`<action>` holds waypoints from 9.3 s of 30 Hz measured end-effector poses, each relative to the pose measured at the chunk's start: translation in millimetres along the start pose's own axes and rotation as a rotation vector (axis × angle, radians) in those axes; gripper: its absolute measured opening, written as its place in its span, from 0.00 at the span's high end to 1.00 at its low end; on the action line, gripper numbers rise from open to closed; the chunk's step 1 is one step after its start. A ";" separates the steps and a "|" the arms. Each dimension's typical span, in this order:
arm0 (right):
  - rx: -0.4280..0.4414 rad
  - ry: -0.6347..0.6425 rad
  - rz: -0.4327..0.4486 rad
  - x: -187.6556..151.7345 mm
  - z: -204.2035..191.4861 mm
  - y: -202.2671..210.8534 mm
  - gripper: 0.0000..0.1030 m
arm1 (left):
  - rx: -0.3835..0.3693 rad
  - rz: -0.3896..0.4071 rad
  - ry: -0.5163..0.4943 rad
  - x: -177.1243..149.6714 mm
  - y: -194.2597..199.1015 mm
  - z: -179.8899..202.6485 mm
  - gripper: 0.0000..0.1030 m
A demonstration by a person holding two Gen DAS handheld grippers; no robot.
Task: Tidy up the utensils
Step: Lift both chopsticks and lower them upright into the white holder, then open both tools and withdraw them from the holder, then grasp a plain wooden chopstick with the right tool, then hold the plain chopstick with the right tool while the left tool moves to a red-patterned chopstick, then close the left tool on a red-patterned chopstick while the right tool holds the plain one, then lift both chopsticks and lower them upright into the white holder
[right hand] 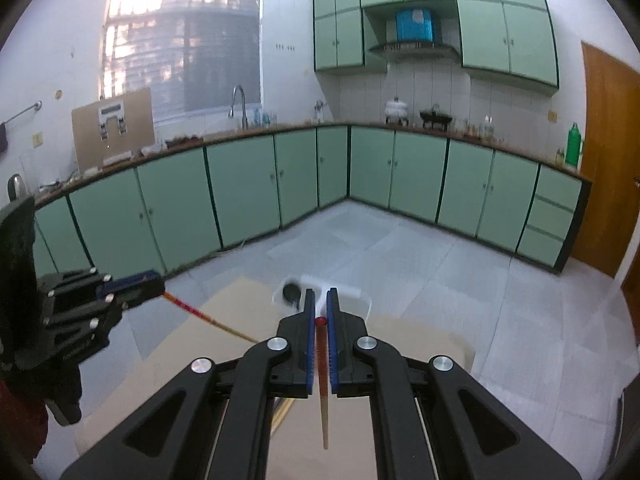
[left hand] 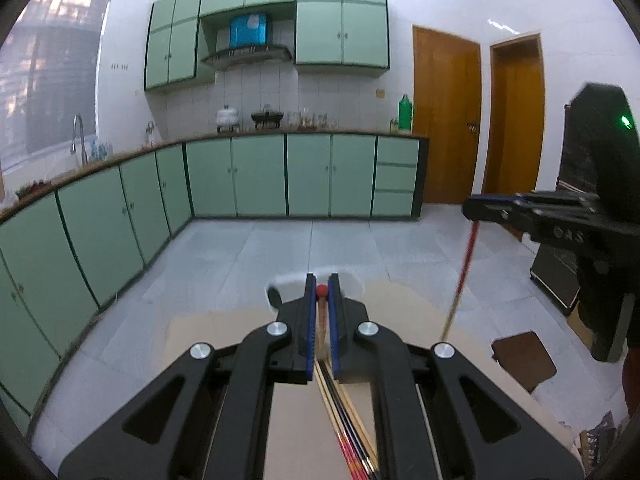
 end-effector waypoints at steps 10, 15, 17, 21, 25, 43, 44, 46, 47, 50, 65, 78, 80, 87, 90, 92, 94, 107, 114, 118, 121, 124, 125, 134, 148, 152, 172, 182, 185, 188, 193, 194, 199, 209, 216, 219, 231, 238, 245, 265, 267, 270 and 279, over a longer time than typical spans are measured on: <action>-0.046 0.012 0.132 78.9 30.0 -41.3 0.95 | 0.031 0.034 -0.013 49.2 -43.9 -1.7 0.95; -0.063 -0.016 0.143 76.7 57.7 -87.9 0.95 | 0.023 0.023 -0.004 54.7 -84.1 -0.1 0.95; -0.061 -0.037 0.137 71.7 67.8 -101.5 0.95 | 0.019 0.002 -0.007 49.9 -101.1 1.3 0.95; -0.057 -0.066 0.093 54.3 83.4 -131.1 0.95 | 0.012 -0.049 -0.020 36.9 -131.0 4.3 0.95; -0.061 -0.065 0.039 35.8 87.8 -150.8 0.95 | 0.007 -0.095 -0.018 24.6 -152.9 5.1 0.95; -0.150 -0.143 0.036 -13.0 96.0 -91.2 0.36 | 0.067 -0.088 0.030 2.9 -122.7 -21.2 0.42; -0.157 -0.143 0.036 -17.7 92.8 -85.7 0.28 | 0.073 -0.087 0.028 0.0 -117.5 -20.5 0.37; -0.172 -0.146 0.030 -31.1 84.9 -75.0 0.20 | 0.088 -0.084 0.023 -8.0 -106.6 -21.2 0.32; -0.167 -0.152 0.028 -39.8 80.0 -69.3 0.15 | 0.089 -0.087 0.022 -15.7 -99.2 -20.3 0.28; -0.156 -0.181 0.019 -65.4 65.9 -56.3 0.06 | 0.090 -0.110 0.034 -42.0 -81.3 -16.5 0.22; -0.184 -0.238 -0.168 -221.6 -24.9 -51.3 0.08 | 0.153 -0.392 0.056 -205.6 -59.1 -22.7 0.19; -0.140 -0.264 -0.335 -266.6 -63.9 -88.1 0.29 | 0.195 -0.460 0.050 -232.5 -54.2 -40.3 0.17; -0.153 -0.255 -0.351 -268.8 -64.7 -92.2 0.30 | 0.194 -0.462 0.055 -233.5 -54.5 -42.5 0.17; -0.176 -0.244 -0.387 -272.5 -65.7 -103.6 0.30 | 0.190 -0.462 0.074 -235.6 -54.4 -46.2 0.17; -0.177 -0.242 -0.388 -271.1 -68.9 -108.2 0.30 | 0.189 -0.466 0.082 -236.3 -55.4 -48.2 0.17; -0.169 -0.232 -0.389 -269.6 -71.0 -111.6 0.30 | 0.187 -0.467 0.084 -236.8 -55.1 -49.9 0.17; -0.167 -0.227 -0.388 -269.0 -72.6 -114.7 0.30 | 0.187 -0.469 0.083 -237.4 -55.4 -49.5 0.17; -0.121 -0.234 -0.363 -267.5 -73.6 -117.6 0.86 | 0.168 -0.489 0.059 -241.1 -59.2 -35.0 0.17; -0.116 -0.281 -0.344 -271.1 -58.7 -104.2 0.93 | 0.134 -0.504 0.033 -242.6 -59.9 -19.0 0.17; -0.165 -0.274 -0.342 -272.5 -48.0 -95.1 0.93 | 0.096 -0.509 0.019 -241.7 -60.5 -3.9 0.17; -0.181 -0.294 -0.336 -275.0 -37.5 -88.5 0.93 | 0.087 -0.511 -0.006 -242.5 -61.9 8.2 0.17; -0.181 -0.312 -0.328 -276.6 -31.1 -84.9 0.93 | 0.080 -0.522 -0.024 -244.1 -64.3 18.3 0.17; -0.177 -0.318 -0.325 -277.1 -29.4 -84.1 0.93 | 0.079 -0.527 -0.031 -245.2 -65.6 22.0 0.17; -0.158 -0.338 -0.310 -279.2 -25.1 -82.0 0.93 | 0.095 -0.554 -0.051 -248.0 -70.4 29.9 0.16; -0.148 -0.347 -0.303 -280.5 -24.3 -76.2 0.93 | 0.194 -0.579 0.006 -247.0 -74.8 -2.3 0.12; -0.133 -0.345 -0.301 -280.6 -24.9 -75.4 0.92 | 0.165 -0.561 -0.014 -245.9 -68.9 5.3 0.13; -0.105 -0.306 -0.317 -280.0 -26.5 -75.6 0.81 | 0.144 -0.559 -0.007 -249.7 -69.3 6.7 0.13; -0.116 -0.292 -0.326 -278.8 -26.0 -78.4 0.88 | 0.140 -0.554 -0.005 -245.3 -75.0 9.2 0.22; -0.108 -0.304 -0.322 -279.5 -23.9 -77.4 0.88 | 0.136 -0.551 -0.010 -243.2 -78.0 13.1 0.24; -0.106 -0.305 -0.322 -279.5 -24.0 -78.0 0.88 | 0.128 -0.553 -0.008 -241.6 -80.0 16.8 0.26; -0.095 -0.318 -0.317 -279.8 -22.3 -77.7 0.88 | 0.105 -0.555 -0.010 -240.5 -78.1 23.3 0.26; -0.095 -0.318 -0.316 -279.8 -22.4 -77.6 0.88 | 0.113 -0.553 -0.015 -241.5 -78.7 23.3 0.26; -0.095 -0.318 -0.317 -279.9 -22.3 -77.5 0.88 | 0.126 -0.545 -0.013 -240.3 -84.2 20.9 0.29; -0.084 -0.343 -0.308 -281.0 -17.8 -75.3 0.93 | 0.086 -0.516 0.016 -237.9 -83.3 23.7 0.91; -0.095 -0.339 -0.305 -279.3 -19.2 -74.3 0.94 | 0.074 -0.517 0.050 -237.9 -77.4 19.6 0.95; -0.105 -0.322 -0.303 -277.3 -21.8 -70.6 0.94 | 0.077 -0.500 0.034 -233.5 -67.6 19.6 0.95; -0.125 -0.238 -0.210 -227.3 -26.2 -30.3 0.94 | 0.092 -0.359 -0.022 -175.1 -20.6 7.7 0.95; -0.123 -0.157 -0.134 -174.0 -26.8 -5.2 0.94 | 0.088 -0.232 -0.026 -120.9 5.2 -2.9 0.95; -0.082 -0.087 -0.106 -117.1 -22.7 2.2 0.94 | 0.064 -0.155 -0.069 -78.5 7.9 1.2 0.95; -0.036 0.003 0.003 24.4 1.5 -6.1 0.94 | -0.034 0.047 -0.026 36.0 -17.7 1.5 0.95; -0.056 0.005 0.032 40.5 8.5 -13.0 0.94 | -0.018 0.083 -0.013 53.8 -27.2 1.7 0.95; -0.065 -0.012 0.054 56.1 20.8 -29.0 0.94 | 0.007 0.115 -0.012 71.9 -48.0 7.0 0.95; -0.106 -0.059 -0.020 39.0 58.9 -101.0 0.94 | 0.032 0.012 -0.016 53.9 -140.5 21.2 0.95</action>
Point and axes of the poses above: each gripper's, at about its wrist camera, not at the fingertips, and y roughly against the way its jaws point, z to its right, x to its top, the point moved 1 cm from there along -y, roughly the way its jaws point, and after that the axes turned 13 degrees about x, right-handed, at the moved point
